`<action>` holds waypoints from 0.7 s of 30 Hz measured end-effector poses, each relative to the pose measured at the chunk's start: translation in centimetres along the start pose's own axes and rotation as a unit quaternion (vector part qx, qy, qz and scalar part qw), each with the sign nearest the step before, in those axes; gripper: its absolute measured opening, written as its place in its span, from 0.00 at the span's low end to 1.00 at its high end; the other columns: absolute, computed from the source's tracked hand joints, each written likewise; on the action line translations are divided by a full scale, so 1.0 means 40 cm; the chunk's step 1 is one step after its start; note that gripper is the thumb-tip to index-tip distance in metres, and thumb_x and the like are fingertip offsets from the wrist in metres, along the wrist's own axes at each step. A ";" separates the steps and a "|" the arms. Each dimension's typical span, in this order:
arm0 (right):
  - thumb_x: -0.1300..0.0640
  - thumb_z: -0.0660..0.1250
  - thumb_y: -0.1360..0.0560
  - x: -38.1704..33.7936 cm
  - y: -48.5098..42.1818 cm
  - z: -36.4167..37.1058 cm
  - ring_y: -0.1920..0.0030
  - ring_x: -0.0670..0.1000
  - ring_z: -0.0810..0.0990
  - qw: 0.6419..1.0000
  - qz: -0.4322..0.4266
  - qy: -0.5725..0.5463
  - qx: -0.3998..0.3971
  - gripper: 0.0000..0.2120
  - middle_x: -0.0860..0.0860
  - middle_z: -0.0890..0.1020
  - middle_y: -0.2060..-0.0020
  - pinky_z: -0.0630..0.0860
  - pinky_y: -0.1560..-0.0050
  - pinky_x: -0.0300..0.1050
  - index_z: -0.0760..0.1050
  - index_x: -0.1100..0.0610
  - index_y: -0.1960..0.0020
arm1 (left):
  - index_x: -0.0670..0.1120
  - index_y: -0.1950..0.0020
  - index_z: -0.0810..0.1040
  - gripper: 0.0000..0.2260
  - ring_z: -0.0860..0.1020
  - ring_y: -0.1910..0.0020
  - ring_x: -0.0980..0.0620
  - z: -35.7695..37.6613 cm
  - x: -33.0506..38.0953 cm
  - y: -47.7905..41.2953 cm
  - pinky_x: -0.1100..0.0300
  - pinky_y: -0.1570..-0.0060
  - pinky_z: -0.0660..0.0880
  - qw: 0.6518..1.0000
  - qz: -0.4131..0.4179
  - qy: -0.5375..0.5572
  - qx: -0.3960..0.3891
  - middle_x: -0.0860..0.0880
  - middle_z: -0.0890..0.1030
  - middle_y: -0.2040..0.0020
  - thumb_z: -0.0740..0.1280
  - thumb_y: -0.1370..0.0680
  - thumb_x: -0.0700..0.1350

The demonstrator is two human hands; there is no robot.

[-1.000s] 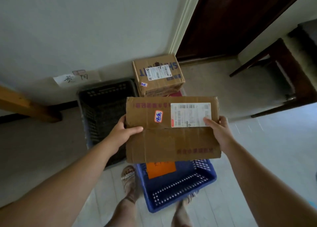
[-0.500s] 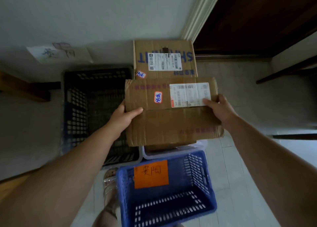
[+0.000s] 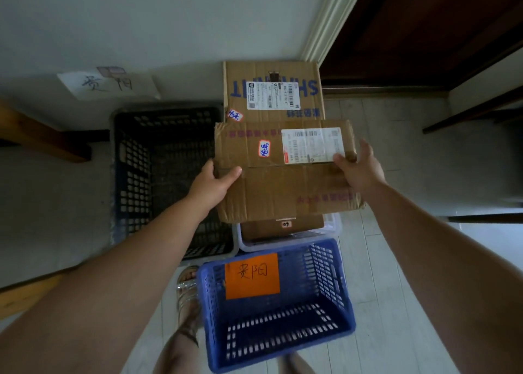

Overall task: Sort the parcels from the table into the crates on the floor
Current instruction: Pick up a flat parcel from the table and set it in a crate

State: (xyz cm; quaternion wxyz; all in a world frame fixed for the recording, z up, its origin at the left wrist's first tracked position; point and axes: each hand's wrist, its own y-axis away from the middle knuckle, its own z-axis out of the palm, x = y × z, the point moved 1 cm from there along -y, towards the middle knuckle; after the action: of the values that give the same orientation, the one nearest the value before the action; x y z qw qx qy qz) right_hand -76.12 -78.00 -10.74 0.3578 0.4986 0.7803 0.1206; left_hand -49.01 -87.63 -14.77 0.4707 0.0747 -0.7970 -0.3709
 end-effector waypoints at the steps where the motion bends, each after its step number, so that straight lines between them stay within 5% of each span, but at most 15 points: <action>1: 0.44 0.64 0.23 -0.017 0.027 -0.009 0.34 0.62 0.70 1.000 0.002 0.004 0.007 0.36 0.57 0.67 0.29 0.73 0.40 0.61 0.48 0.47 0.23 | 0.48 0.25 0.58 0.35 0.70 0.35 0.49 -0.010 0.012 0.016 0.60 0.46 0.66 1.000 -0.002 -0.001 0.002 0.46 0.68 0.29 0.67 0.26 0.59; 6: 0.46 0.64 0.23 -0.132 0.229 -0.059 0.35 0.60 0.71 0.999 -0.001 -0.029 0.033 0.32 0.56 0.69 0.31 0.73 0.39 0.60 0.54 0.50 0.24 | 0.47 0.23 0.52 0.40 0.62 0.28 0.46 -0.107 0.125 0.146 0.53 0.33 0.62 1.000 0.010 -0.020 -0.017 0.44 0.61 0.24 0.67 0.27 0.61; 15: 0.46 0.64 0.23 -0.320 0.595 -0.071 0.43 0.54 0.75 0.987 -0.067 -0.135 0.048 0.28 0.52 0.72 0.36 0.76 0.46 0.55 0.60 0.52 0.26 | 0.47 0.23 0.55 0.36 0.67 0.31 0.45 -0.335 0.313 0.415 0.55 0.38 0.65 0.992 0.115 -0.037 -0.041 0.42 0.65 0.27 0.66 0.25 0.58; 16: 0.46 0.64 0.23 -0.331 0.630 -0.069 0.55 0.48 0.68 0.985 -0.072 -0.150 0.045 0.28 0.50 0.74 0.40 0.76 0.47 0.53 0.61 0.51 0.26 | 0.47 0.23 0.55 0.35 0.68 0.31 0.44 -0.358 0.318 0.444 0.56 0.39 0.64 0.991 0.123 -0.034 -0.038 0.43 0.65 0.27 0.66 0.25 0.58; 17: 0.46 0.64 0.23 -0.340 0.659 -0.068 0.36 0.55 0.67 0.983 -0.072 -0.166 0.042 0.27 0.49 0.76 0.43 0.76 0.45 0.54 0.62 0.50 0.27 | 0.48 0.23 0.55 0.35 0.68 0.31 0.44 -0.378 0.320 0.468 0.56 0.39 0.64 0.991 0.128 -0.029 -0.034 0.43 0.66 0.28 0.66 0.25 0.58; 18: 0.46 0.64 0.23 -0.351 0.694 -0.068 0.44 0.54 0.78 0.979 -0.078 -0.184 0.038 0.26 0.50 0.77 0.42 0.76 0.42 0.56 0.64 0.50 0.28 | 0.48 0.23 0.56 0.35 0.68 0.31 0.45 -0.401 0.320 0.499 0.56 0.39 0.64 0.990 0.134 -0.022 -0.028 0.43 0.66 0.28 0.66 0.25 0.57; 21: 0.45 0.63 0.23 -0.370 0.799 -0.071 0.40 0.55 0.77 0.972 -0.115 -0.202 0.027 0.24 0.51 0.77 0.37 0.75 0.39 0.57 0.66 0.50 0.29 | 0.47 0.24 0.57 0.34 0.68 0.31 0.45 -0.462 0.306 0.601 0.55 0.37 0.64 0.985 0.171 -0.001 0.002 0.44 0.67 0.28 0.67 0.25 0.57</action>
State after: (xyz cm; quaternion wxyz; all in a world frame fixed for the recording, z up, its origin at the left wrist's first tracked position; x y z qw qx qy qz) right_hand -52.28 -75.18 15.21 0.5063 0.4288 0.7467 -0.0457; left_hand -35.27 -85.83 14.83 0.5264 -0.0617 -0.7992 -0.2834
